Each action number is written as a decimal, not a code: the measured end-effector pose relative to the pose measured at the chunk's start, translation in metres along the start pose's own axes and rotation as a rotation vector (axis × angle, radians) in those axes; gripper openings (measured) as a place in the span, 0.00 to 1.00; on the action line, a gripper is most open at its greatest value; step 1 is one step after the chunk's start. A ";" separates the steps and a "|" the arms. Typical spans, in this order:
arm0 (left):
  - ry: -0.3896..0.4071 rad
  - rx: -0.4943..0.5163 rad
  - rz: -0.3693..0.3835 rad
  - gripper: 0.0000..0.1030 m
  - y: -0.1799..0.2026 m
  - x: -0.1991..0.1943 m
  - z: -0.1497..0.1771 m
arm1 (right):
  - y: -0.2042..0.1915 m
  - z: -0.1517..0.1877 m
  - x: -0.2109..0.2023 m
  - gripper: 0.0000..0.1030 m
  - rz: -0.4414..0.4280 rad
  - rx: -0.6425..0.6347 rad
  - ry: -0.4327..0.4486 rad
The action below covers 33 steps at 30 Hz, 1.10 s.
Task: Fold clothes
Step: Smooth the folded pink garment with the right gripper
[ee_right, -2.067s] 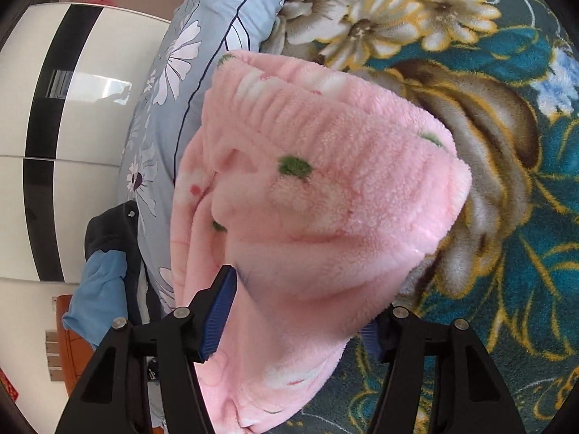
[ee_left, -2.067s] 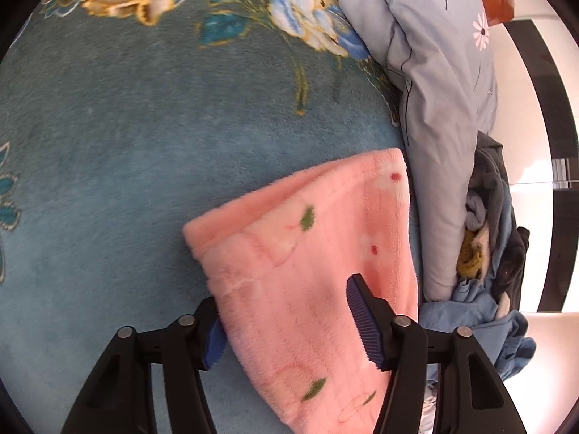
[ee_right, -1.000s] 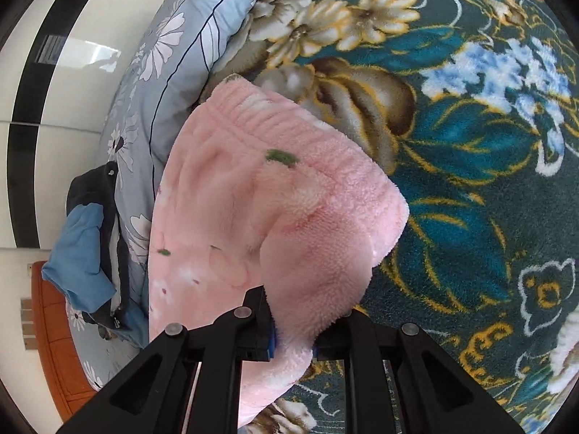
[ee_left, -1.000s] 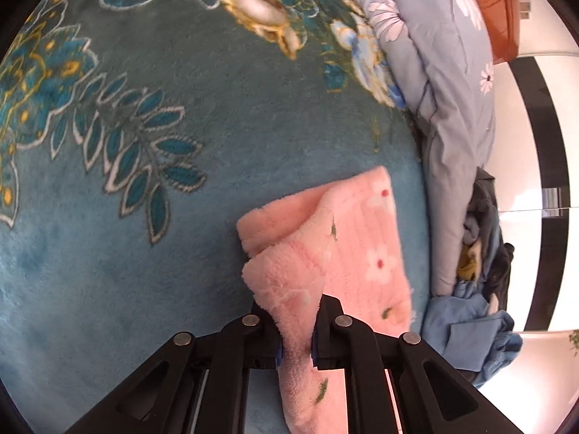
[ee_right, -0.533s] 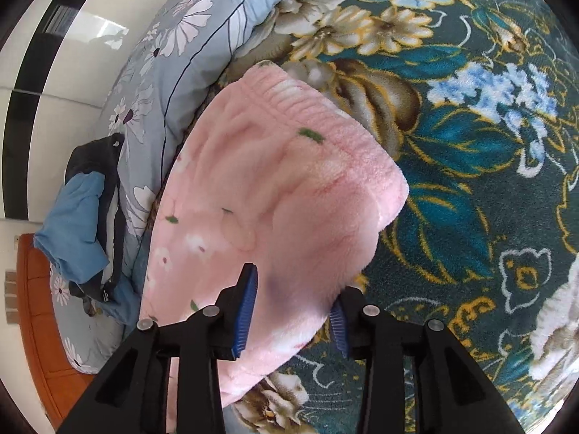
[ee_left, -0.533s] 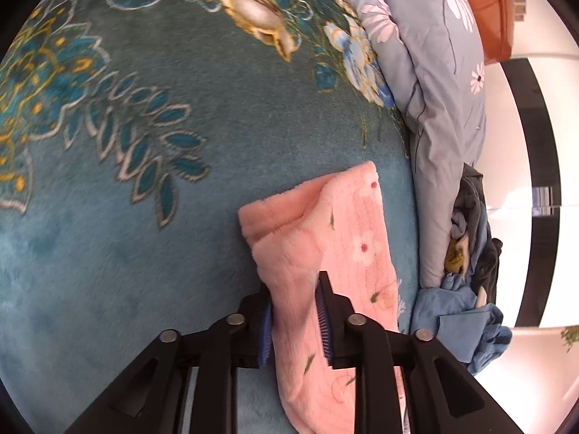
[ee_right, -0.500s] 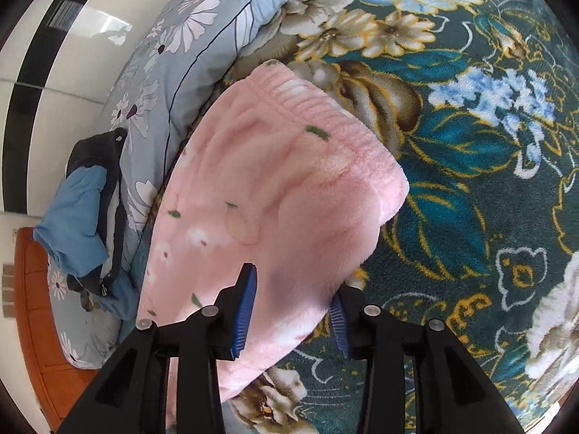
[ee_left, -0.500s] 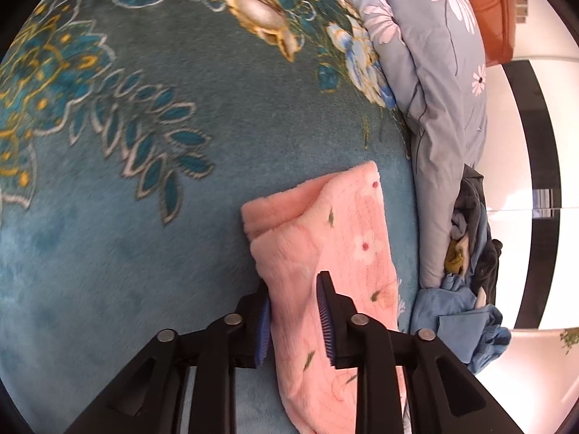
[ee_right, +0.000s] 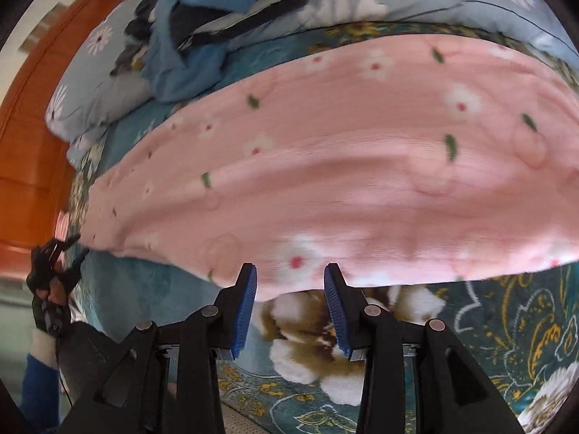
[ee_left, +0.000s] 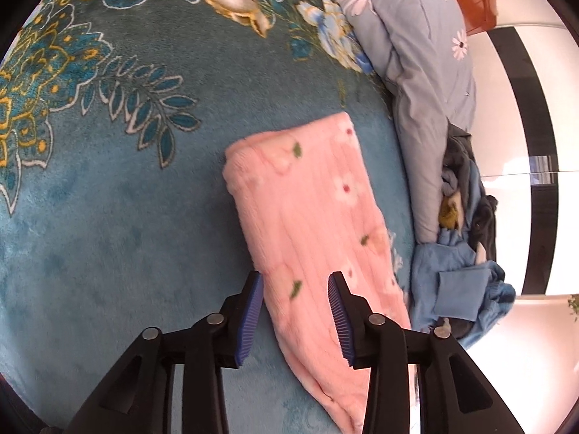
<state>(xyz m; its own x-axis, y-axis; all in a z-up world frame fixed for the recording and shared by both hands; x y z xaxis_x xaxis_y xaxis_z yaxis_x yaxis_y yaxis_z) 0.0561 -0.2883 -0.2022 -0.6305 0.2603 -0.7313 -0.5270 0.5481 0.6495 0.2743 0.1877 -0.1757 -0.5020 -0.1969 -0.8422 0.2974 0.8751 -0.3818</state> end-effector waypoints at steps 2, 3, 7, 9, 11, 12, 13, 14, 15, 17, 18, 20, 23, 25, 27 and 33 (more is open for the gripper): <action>0.001 -0.020 0.017 0.44 -0.001 -0.005 0.001 | -0.022 0.004 0.007 0.39 0.008 -0.123 -0.019; 0.004 -0.029 0.025 0.44 -0.002 -0.008 0.002 | -0.033 0.007 0.009 0.39 0.010 -0.203 -0.022; 0.013 -0.066 0.044 0.46 -0.006 -0.013 0.002 | -0.071 0.023 0.021 0.39 0.004 -0.509 -0.066; 0.012 -0.093 0.053 0.47 -0.008 -0.014 0.002 | -0.086 0.031 0.030 0.39 -0.018 -0.620 -0.102; 0.015 -0.114 0.058 0.47 -0.011 -0.015 0.001 | -0.094 0.041 0.040 0.39 -0.033 -0.719 -0.147; 0.018 -0.121 0.060 0.48 -0.011 -0.015 0.001 | -0.094 0.047 0.045 0.40 -0.031 -0.766 -0.176; 0.022 -0.129 0.061 0.48 -0.012 -0.016 0.001 | -0.092 0.051 0.050 0.39 -0.014 -0.811 -0.193; 0.024 -0.134 0.061 0.48 -0.013 -0.016 0.000 | -0.090 0.054 0.055 0.39 0.004 -0.856 -0.210; 0.025 -0.139 0.062 0.48 -0.013 -0.016 0.000 | -0.087 0.056 0.060 0.39 0.024 -0.890 -0.215; 0.028 -0.148 0.063 0.49 -0.014 -0.016 0.000 | -0.084 0.054 0.065 0.39 0.039 -0.901 -0.211; 0.029 -0.152 0.063 0.49 -0.015 -0.016 0.000 | -0.083 0.052 0.066 0.36 0.044 -0.895 -0.204; 0.029 -0.160 0.064 0.49 -0.016 -0.016 -0.001 | -0.078 0.041 0.065 0.14 0.061 -0.861 -0.180; 0.026 -0.159 0.060 0.49 -0.016 -0.015 0.000 | -0.070 0.021 0.055 0.03 0.023 -0.738 -0.156; 0.023 -0.156 0.057 0.49 -0.016 -0.014 0.000 | -0.065 0.002 0.046 0.03 0.054 -0.712 -0.085; 0.016 -0.152 0.055 0.49 -0.015 -0.012 0.001 | -0.060 -0.014 0.045 0.03 0.080 -0.665 -0.042; 0.013 -0.159 0.056 0.50 -0.018 -0.014 0.001 | -0.051 -0.035 0.068 0.03 0.179 -0.619 -0.008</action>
Point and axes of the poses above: each gripper's, at about its wrist camera, not at the fingertips, and x roughly the way its jaws point, y to its right, z to its underside, the point moved 7 cm from there along x, roughly the way its jaws point, and after that the axes turned 15 degrees about y, right-handed, at the moved point
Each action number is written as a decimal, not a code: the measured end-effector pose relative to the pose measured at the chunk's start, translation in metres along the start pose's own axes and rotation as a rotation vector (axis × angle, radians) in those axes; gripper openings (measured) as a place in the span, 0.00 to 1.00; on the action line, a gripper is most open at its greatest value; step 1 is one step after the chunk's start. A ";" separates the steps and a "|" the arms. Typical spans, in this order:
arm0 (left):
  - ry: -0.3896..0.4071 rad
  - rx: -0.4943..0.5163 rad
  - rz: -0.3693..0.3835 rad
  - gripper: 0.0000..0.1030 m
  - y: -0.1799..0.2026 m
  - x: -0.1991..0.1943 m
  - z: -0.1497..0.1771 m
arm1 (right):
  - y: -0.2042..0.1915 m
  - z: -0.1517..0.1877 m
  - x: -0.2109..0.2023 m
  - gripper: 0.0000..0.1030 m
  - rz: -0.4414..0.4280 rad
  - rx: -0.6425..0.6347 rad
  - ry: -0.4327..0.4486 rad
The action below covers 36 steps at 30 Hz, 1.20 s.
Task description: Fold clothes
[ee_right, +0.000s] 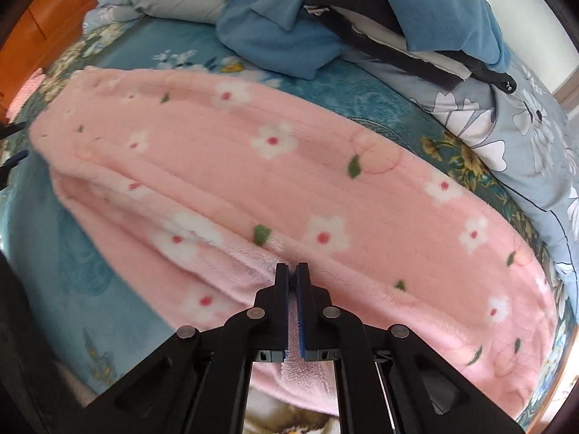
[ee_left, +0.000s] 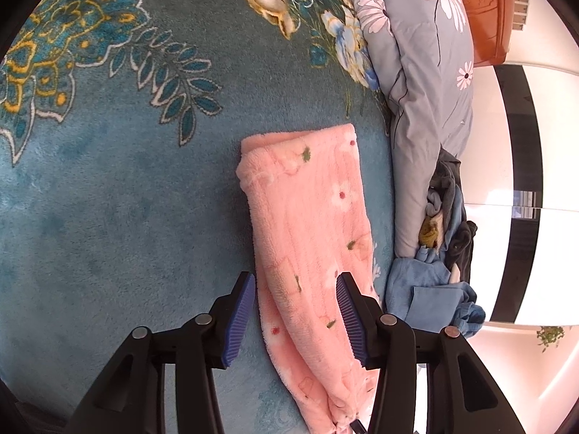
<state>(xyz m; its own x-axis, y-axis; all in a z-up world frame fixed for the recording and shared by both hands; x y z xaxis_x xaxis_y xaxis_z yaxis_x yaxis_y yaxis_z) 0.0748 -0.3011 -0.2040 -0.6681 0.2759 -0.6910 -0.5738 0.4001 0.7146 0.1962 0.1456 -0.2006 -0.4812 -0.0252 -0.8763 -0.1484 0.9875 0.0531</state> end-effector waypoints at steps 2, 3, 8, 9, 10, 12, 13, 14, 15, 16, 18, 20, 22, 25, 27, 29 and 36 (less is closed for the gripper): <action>0.002 -0.012 0.002 0.51 -0.002 -0.001 -0.001 | 0.001 -0.001 0.000 0.03 -0.017 0.023 -0.021; 0.003 -0.016 0.002 0.51 -0.003 0.000 -0.002 | 0.002 -0.001 0.000 0.06 -0.026 0.035 -0.032; -0.021 0.001 -0.010 0.52 -0.001 0.006 0.002 | 0.009 0.022 -0.034 0.28 0.007 0.080 -0.043; -0.025 0.011 -0.011 0.52 0.001 0.007 0.003 | 0.011 0.029 -0.042 0.31 0.013 0.101 -0.045; -0.030 0.018 -0.012 0.52 0.002 0.008 0.003 | 0.012 0.035 -0.050 0.31 0.020 0.121 -0.046; -0.038 0.026 -0.012 0.52 0.002 0.009 0.004 | 0.007 0.051 -0.057 0.34 0.018 0.160 -0.071; -0.042 0.024 -0.011 0.52 0.002 0.010 0.005 | 0.005 0.059 -0.061 0.35 0.017 0.179 -0.083; -0.047 0.020 -0.010 0.52 0.002 0.011 0.005 | 0.002 0.065 -0.060 0.35 0.029 0.174 -0.089; -0.052 0.017 -0.010 0.52 0.001 0.012 0.006 | -0.001 0.072 -0.059 0.35 0.042 0.168 -0.094; -0.058 0.017 -0.009 0.52 0.001 0.012 0.006 | -0.002 0.074 -0.056 0.35 0.055 0.178 -0.087; -0.065 0.016 -0.005 0.52 0.001 0.012 0.006 | -0.001 0.075 -0.051 0.35 0.084 0.251 -0.069; -0.066 0.009 0.004 0.53 0.001 0.012 0.006 | 0.003 0.072 -0.048 0.35 0.124 0.318 -0.046; -0.069 -0.009 0.015 0.53 0.000 0.012 0.006 | 0.007 0.067 -0.047 0.35 0.170 0.365 -0.020; -0.084 -0.022 0.022 0.54 0.000 0.015 0.006 | 0.015 0.067 -0.044 0.35 0.229 0.453 -0.014; -0.097 -0.024 0.026 0.54 -0.001 0.017 0.007 | 0.023 0.068 -0.043 0.35 0.282 0.514 -0.007; -0.104 -0.031 0.028 0.54 -0.003 0.018 0.006 | 0.028 0.070 -0.044 0.35 0.313 0.564 -0.018; -0.139 -0.076 0.049 0.55 -0.011 0.018 0.003 | 0.018 0.085 -0.063 0.06 0.305 0.624 -0.103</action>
Point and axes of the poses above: each gripper's, at about its wrist camera, not at the fingertips, and x roughly the way its jaws point, y to its right, z to its underside, the point moved 7 cm from there along x, roughly the way its jaws point, and after that the axes turned 15 degrees about y, right-handed, at the moved point
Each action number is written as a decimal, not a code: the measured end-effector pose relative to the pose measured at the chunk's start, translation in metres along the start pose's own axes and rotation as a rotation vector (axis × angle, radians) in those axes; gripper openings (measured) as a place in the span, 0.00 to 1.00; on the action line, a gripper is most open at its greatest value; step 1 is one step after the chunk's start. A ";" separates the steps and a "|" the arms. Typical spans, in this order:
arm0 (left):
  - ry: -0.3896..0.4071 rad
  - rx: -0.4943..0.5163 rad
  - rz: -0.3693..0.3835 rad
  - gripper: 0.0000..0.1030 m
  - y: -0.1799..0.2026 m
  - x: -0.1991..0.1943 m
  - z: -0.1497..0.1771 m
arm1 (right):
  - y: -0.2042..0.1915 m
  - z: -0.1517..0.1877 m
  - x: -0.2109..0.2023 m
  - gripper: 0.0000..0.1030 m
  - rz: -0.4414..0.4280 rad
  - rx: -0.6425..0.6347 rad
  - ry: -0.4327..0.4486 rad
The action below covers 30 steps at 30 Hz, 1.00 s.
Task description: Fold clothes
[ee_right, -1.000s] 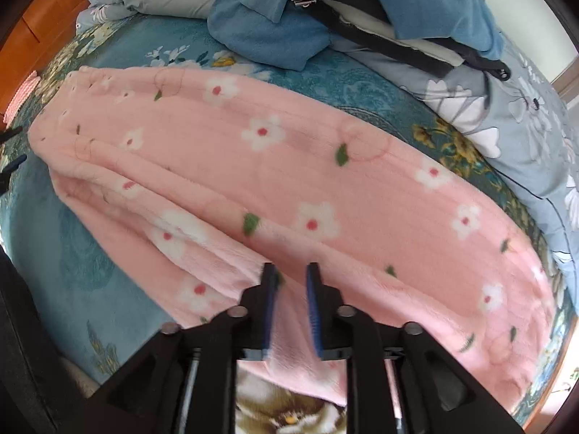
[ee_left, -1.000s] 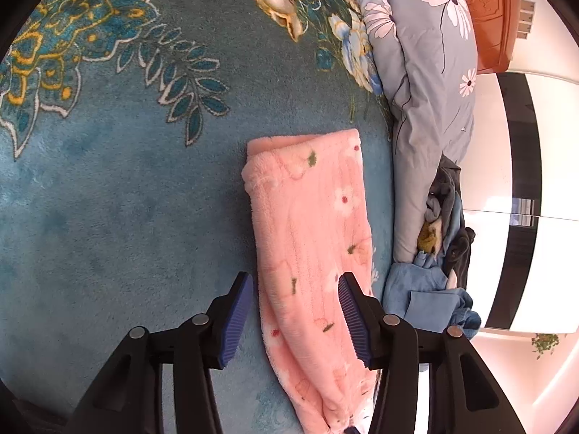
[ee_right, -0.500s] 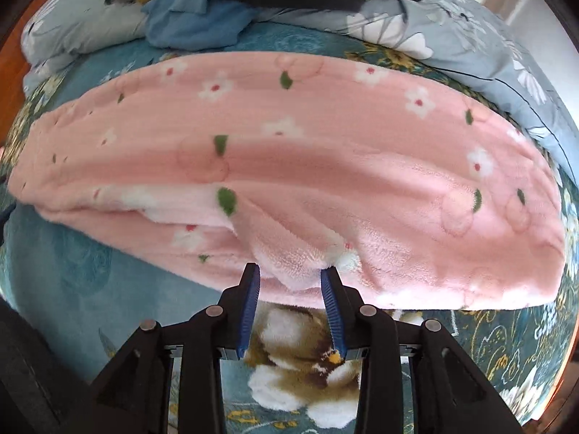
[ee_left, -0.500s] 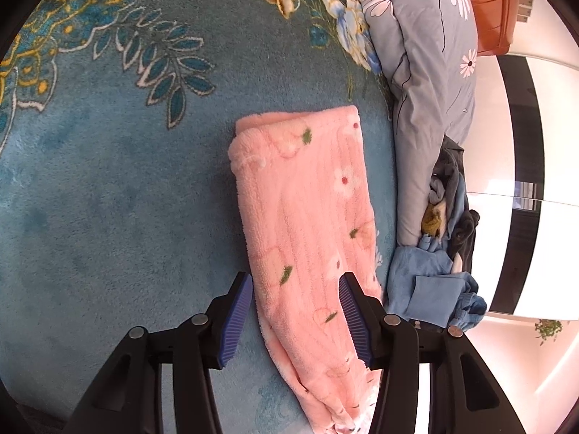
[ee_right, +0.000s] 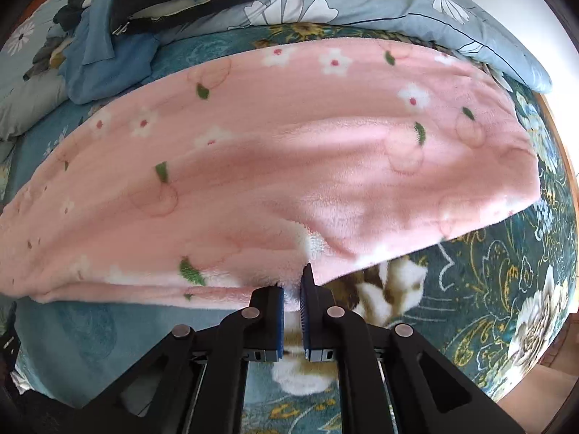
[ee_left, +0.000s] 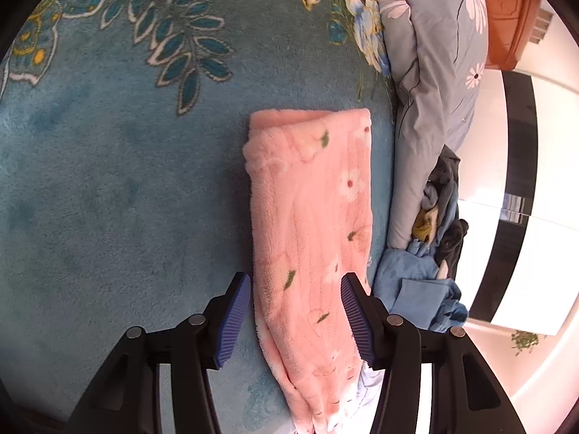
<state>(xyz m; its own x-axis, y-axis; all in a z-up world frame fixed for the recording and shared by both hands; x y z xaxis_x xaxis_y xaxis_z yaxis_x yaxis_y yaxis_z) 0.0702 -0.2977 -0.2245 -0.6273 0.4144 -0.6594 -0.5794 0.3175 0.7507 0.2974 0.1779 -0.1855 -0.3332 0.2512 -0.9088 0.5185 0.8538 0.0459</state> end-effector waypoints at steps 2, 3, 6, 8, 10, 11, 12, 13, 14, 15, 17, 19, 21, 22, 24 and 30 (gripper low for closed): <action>-0.002 -0.001 0.001 0.55 -0.001 0.001 -0.001 | -0.001 0.008 -0.010 0.06 -0.008 -0.049 -0.018; -0.006 -0.001 -0.001 0.55 -0.001 0.001 -0.001 | 0.001 0.016 -0.006 0.06 -0.008 -0.050 -0.041; -0.015 0.007 -0.010 0.55 -0.002 0.003 -0.001 | 0.005 0.037 0.005 0.05 -0.004 -0.048 -0.108; -0.006 0.015 -0.009 0.55 -0.002 0.002 -0.002 | 0.003 0.048 0.012 0.05 0.008 -0.084 -0.129; 0.009 0.024 -0.011 0.55 -0.001 0.002 -0.005 | 0.001 0.052 0.014 0.05 0.008 -0.103 -0.137; 0.018 0.029 -0.013 0.55 0.000 0.001 -0.006 | 0.001 0.052 0.014 0.05 0.003 -0.099 -0.138; 0.026 0.037 -0.014 0.55 0.000 0.001 -0.007 | 0.001 0.049 0.012 0.05 -0.010 -0.103 -0.135; 0.035 0.047 -0.015 0.55 0.002 0.001 -0.009 | 0.000 0.047 0.011 0.06 -0.023 -0.106 -0.131; 0.044 0.060 -0.017 0.55 0.003 0.002 -0.011 | 0.001 0.043 0.006 0.07 -0.040 -0.106 -0.124; 0.052 0.078 -0.025 0.55 0.004 0.003 -0.013 | 0.001 0.039 0.002 0.08 -0.058 -0.106 -0.116; 0.066 0.116 -0.055 0.55 0.005 0.007 -0.017 | 0.003 0.032 -0.010 0.14 -0.110 -0.091 -0.112; 0.077 0.146 -0.089 0.55 0.005 0.012 -0.021 | 0.010 0.021 -0.024 0.22 -0.171 -0.062 -0.088; 0.114 0.186 -0.119 0.55 0.007 0.014 -0.026 | 0.025 0.011 -0.036 0.35 -0.227 -0.018 -0.055; 0.138 0.210 -0.132 0.54 0.009 0.014 -0.029 | 0.039 0.005 -0.037 0.36 -0.220 0.009 -0.036; 0.184 0.268 -0.150 0.53 0.016 0.010 -0.032 | 0.071 -0.006 -0.035 0.36 -0.197 0.074 -0.007; 0.254 0.405 -0.159 0.18 0.037 0.002 -0.038 | 0.119 -0.028 -0.010 0.36 -0.149 0.221 -0.032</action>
Point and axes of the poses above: each gripper's, at about its wrist camera, not at the fingertips, and x roughly the way its jaws point, y to its right, z to its underside, the point moved 7 cm from there along x, roughly the way its jaws point, and after that the axes turned 15 degrees about y, right-handed, at the moved point
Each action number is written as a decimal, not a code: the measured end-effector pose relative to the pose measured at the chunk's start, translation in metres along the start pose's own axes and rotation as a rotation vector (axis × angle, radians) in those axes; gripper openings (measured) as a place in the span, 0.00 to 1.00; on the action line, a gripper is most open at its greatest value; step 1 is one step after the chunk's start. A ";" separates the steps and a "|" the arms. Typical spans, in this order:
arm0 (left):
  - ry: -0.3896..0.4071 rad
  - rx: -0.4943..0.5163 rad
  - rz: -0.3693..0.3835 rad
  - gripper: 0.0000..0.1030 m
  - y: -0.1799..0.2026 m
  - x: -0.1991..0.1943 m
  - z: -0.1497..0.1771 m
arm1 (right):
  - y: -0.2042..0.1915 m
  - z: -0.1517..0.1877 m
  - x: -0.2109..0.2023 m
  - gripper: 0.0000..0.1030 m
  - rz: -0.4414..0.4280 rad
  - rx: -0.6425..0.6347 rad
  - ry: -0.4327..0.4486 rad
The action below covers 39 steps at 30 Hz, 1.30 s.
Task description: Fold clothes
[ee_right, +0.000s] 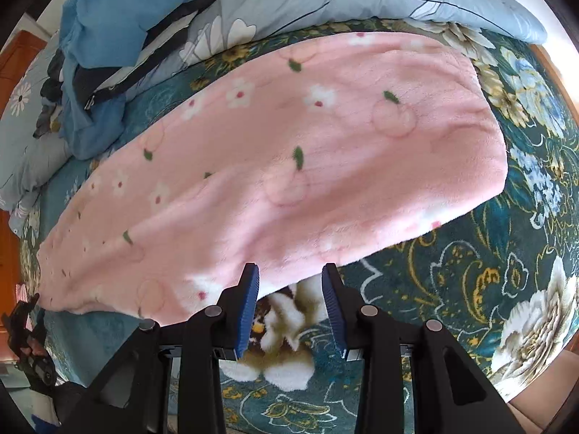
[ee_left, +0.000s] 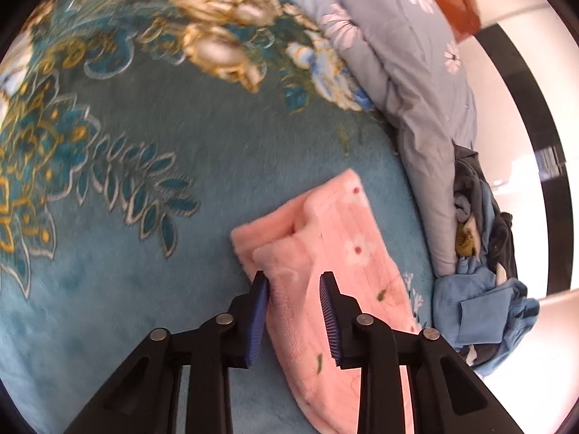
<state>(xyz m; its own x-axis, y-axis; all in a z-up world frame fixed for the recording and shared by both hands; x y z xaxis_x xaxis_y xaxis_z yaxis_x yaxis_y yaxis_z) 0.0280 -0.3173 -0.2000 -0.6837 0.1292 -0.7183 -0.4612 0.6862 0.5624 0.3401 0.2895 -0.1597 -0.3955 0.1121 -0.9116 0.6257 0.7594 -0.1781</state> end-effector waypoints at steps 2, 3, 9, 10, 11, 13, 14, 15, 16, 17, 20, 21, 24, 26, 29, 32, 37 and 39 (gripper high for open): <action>0.003 0.039 0.003 0.06 0.006 0.001 -0.001 | 0.011 -0.007 0.016 0.36 -0.029 0.118 0.004; 0.001 0.065 0.010 0.06 0.011 0.003 -0.001 | 0.023 -0.012 0.019 0.36 -0.031 0.177 0.021; 0.087 0.081 0.106 0.05 0.033 -0.008 -0.026 | 0.111 -0.033 0.017 0.37 0.077 0.423 0.145; 0.060 0.069 0.068 0.05 0.025 -0.001 -0.024 | 0.124 -0.031 0.013 0.38 0.101 0.461 0.157; 0.038 0.044 0.045 0.05 0.016 0.005 -0.021 | 0.136 -0.029 0.010 0.42 0.104 0.511 0.169; 0.004 -0.024 0.026 0.07 -0.001 0.014 -0.011 | 0.155 -0.024 0.005 0.49 0.089 0.605 0.196; -0.013 -0.058 0.016 0.10 -0.010 0.018 -0.006 | 0.163 -0.021 0.004 0.52 0.079 0.642 0.205; -0.028 -0.089 0.005 0.12 -0.017 0.020 -0.001 | 0.167 -0.019 0.005 0.54 0.058 0.678 0.209; -0.041 -0.116 -0.006 0.20 -0.024 0.022 0.003 | 0.170 -0.019 0.008 0.55 0.027 0.716 0.214; -0.049 -0.134 -0.012 0.28 -0.028 0.021 0.006 | 0.171 -0.020 0.012 0.56 -0.005 0.750 0.219; -0.063 -0.161 -0.014 0.37 -0.036 0.018 0.013 | 0.169 -0.030 0.027 0.62 -0.093 0.819 0.240; -0.066 -0.157 -0.013 0.39 -0.036 0.017 0.014 | 0.171 -0.032 0.032 0.62 -0.092 0.845 0.246; -0.074 -0.151 -0.017 0.42 -0.038 0.014 0.017 | 0.176 -0.037 0.047 0.62 -0.085 0.924 0.265; -0.081 -0.173 -0.012 0.45 -0.039 0.015 0.019 | 0.178 -0.043 0.049 0.62 -0.090 0.958 0.279; -0.082 -0.206 -0.013 0.45 -0.040 0.014 0.019 | 0.178 -0.057 0.044 0.42 -0.081 0.922 0.297; -0.077 -0.224 -0.017 0.46 -0.044 0.012 0.018 | 0.178 -0.074 0.029 0.23 -0.055 0.810 0.315; -0.081 -0.238 -0.017 0.48 -0.049 0.014 0.017 | 0.198 -0.083 0.027 0.20 0.030 0.785 0.317; -0.082 -0.228 -0.017 0.49 -0.048 0.016 0.016 | 0.190 -0.082 0.040 0.20 0.068 0.735 0.285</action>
<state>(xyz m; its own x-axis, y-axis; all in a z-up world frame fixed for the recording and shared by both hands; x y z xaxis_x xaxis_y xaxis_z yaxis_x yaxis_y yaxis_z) 0.0481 -0.3366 -0.2449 -0.6310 0.1827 -0.7540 -0.5945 0.5105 0.6213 0.3878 0.4903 -0.2000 -0.4352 0.3784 -0.8170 0.8992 0.1377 -0.4152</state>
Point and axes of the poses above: each gripper's, at about its wrist camera, not at the fingertips, and x roughly the way its jaws point, y to its right, z to its underside, the point moved 7 cm from there along x, roughly the way its jaws point, and after that the axes turned 15 degrees about y, right-handed, at the moved point
